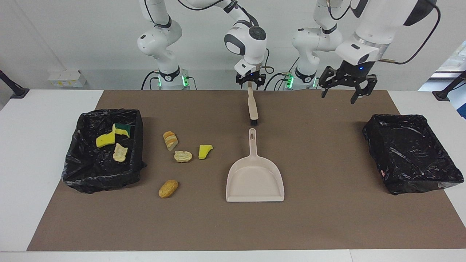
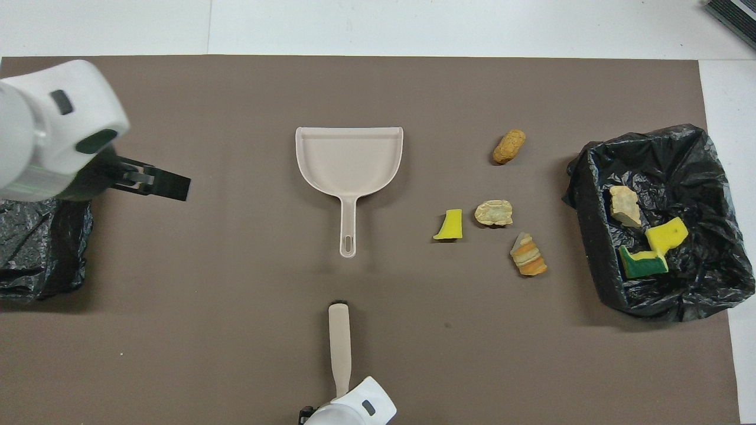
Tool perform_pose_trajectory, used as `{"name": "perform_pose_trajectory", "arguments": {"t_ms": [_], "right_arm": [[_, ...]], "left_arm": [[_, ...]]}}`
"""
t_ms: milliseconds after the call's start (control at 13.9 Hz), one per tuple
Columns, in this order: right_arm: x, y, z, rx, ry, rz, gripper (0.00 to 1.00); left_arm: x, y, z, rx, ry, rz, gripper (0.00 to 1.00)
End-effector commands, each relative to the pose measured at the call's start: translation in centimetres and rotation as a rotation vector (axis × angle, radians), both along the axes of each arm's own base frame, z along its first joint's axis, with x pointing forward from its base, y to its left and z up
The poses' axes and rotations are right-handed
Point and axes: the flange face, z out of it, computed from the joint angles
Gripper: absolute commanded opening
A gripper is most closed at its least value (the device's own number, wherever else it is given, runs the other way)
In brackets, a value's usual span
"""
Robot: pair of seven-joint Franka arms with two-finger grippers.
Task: Sweep and dump trash in bin
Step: 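Withdraw the right gripper while the left gripper reaches the dustpan, then grasp the dustpan with the left gripper while the right gripper grasps the brush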
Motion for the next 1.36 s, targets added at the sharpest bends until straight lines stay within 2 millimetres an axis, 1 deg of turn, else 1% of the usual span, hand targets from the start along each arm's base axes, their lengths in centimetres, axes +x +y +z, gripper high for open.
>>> {"name": "perform_pose_trajectory", "arguments": {"t_ms": [0, 72, 287, 359, 431, 503, 575, 647, 718, 790, 862, 934, 1006, 1078, 1221, 1293], "right_arm": [[-1.1, -0.4, -0.3, 0.035, 0.018, -0.005, 0.77], [-1.1, -0.2, -0.3, 0.045, 0.012, -0.004, 0.73], [-1.0, 0.0, -0.4, 0.053, 0.01, 0.025, 0.24], [-0.9, 0.2, -0.3, 0.056, 0.008, 0.028, 0.02], [-0.8, 0.3, -0.5, 0.054, 0.012, 0.036, 0.0], [-0.6, 0.3, -0.5, 0.056, 0.012, 0.037, 0.0], [-0.5, 0.4, -0.4, 0.051, 0.017, 0.035, 0.0], [0.1, 0.7, -0.1, 0.049, 0.02, 0.015, 0.0], [0.3, 0.6, -0.1, 0.036, 0.029, -0.005, 0.0], [1.3, -0.1, -0.2, 0.022, 0.037, -0.048, 0.0], [2.6, -1.1, 0.2, 0.014, 0.039, -0.095, 0.0], [3.3, -2.1, 0.4, -0.02, 0.055, -0.117, 0.0], [4.3, -3.5, 1.5, -0.037, 0.065, -0.142, 0.0], [5.9, -5.6, 3.0, -0.044, 0.071, -0.174, 0.0], [7.6, -8.8, 5.2, -0.073, 0.085, -0.197, 0.0], [8.7, -10.7, 6.2, -0.08, 0.086, -0.179, 0.0]], "left_arm": [[0.0, -5.8, -4.5, -0.003, -0.03, 0.022, 1.0], [0.5, -7.5, -6.2, -0.008, -0.03, 0.037, 1.0], [1.2, -14.0, -12.4, -0.009, -0.035, 0.057, 1.0], [1.0, -16.3, -14.8, -0.006, -0.039, 0.06, 1.0], [1.3, -17.7, -16.7, -0.016, -0.045, 0.079, 1.0], [1.3, -18.3, -18.2, -0.019, -0.045, 0.082, 1.0], [0.8, -18.7, -19.5, -0.015, -0.039, 0.072, 1.0], [0.2, -18.7, -21.2, -0.009, -0.03, 0.067, 1.0], [-1.0, -18.9, -22.7, 0.0, -0.018, 0.053, 1.0], [-1.4, -18.9, -24.1, 0.003, -0.012, 0.051, 1.0], [-1.6, -18.8, -24.7, -0.004, -0.02, 0.05, 1.0], [-1.7, -18.8, -24.7, -0.005, -0.022, 0.052, 1.0], [-1.8, -18.8, -25.5, 0.001, -0.013, 0.05, 1.0], [-2.4, -19.5, -26.2, 0.001, -0.012, 0.039, 1.0], [-2.6, -19.7, -26.4, 0.002, -0.01, 0.035, 1.0], [-2.6, -19.7, -26.4, 0.002, -0.01, 0.035, 0.92]]}}
